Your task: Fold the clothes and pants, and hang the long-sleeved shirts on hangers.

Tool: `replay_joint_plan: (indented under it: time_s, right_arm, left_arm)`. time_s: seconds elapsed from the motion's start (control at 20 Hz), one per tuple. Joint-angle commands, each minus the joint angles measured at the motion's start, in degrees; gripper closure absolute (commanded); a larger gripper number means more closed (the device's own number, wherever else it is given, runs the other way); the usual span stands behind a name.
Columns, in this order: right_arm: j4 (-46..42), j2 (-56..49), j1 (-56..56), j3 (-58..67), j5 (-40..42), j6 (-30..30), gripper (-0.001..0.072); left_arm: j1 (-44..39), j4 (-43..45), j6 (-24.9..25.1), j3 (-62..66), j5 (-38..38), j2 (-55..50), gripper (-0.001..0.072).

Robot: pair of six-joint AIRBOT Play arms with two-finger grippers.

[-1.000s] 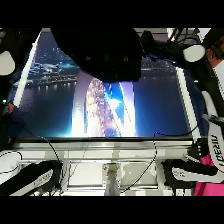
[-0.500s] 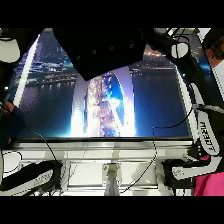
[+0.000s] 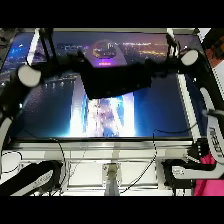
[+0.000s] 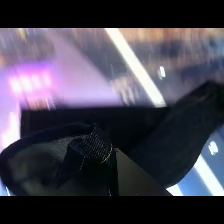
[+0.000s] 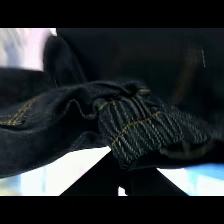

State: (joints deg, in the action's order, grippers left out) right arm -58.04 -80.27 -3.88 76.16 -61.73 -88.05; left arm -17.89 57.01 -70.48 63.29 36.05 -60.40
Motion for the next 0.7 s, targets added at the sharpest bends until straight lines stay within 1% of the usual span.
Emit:
replay_joint_plan:
  time_s: [0.0, 0.15, 0.25, 0.35, 0.5, 0.55, 0.65]
  right_arm:
    - [0.1, 10.7, 0.3, -18.0, -2.9, 0.2, 0.0697]
    - [0.4, 20.9, 0.3, -31.6, -4.0, 0.1, 0.0697]
    - [1.2, 25.8, 0.3, -37.9, -7.5, -0.2, 0.0697]
    - [1.3, 28.7, 0.3, -42.1, -10.2, -2.4, 0.0696]
    - [2.9, 29.4, 0.3, -43.7, -14.2, -3.4, 0.0696]
    - [4.5, 29.4, 0.3, -43.6, -14.1, -3.4, 0.0696]
    - [7.0, 29.4, 0.3, -43.1, -11.8, -3.5, 0.0696]
  left_arm:
    - [-1.9, 0.5, -4.3, -14.6, 1.6, 9.9, 0.0701]
    - [-3.0, 0.5, -4.3, -23.0, 1.9, 19.3, 0.0701]
    - [-3.0, 0.5, -4.3, -25.1, 5.2, 24.7, 0.07]
    - [-3.1, 0.0, -4.3, -25.4, 10.0, 28.0, 0.0699]
    - [-3.2, -2.6, -4.3, -25.4, 14.0, 28.8, 0.0699]
    - [-3.2, -4.0, -4.3, -25.3, 13.5, 28.4, 0.0699]
    - [-3.2, -5.7, -4.3, -24.8, 9.0, 26.3, 0.07]
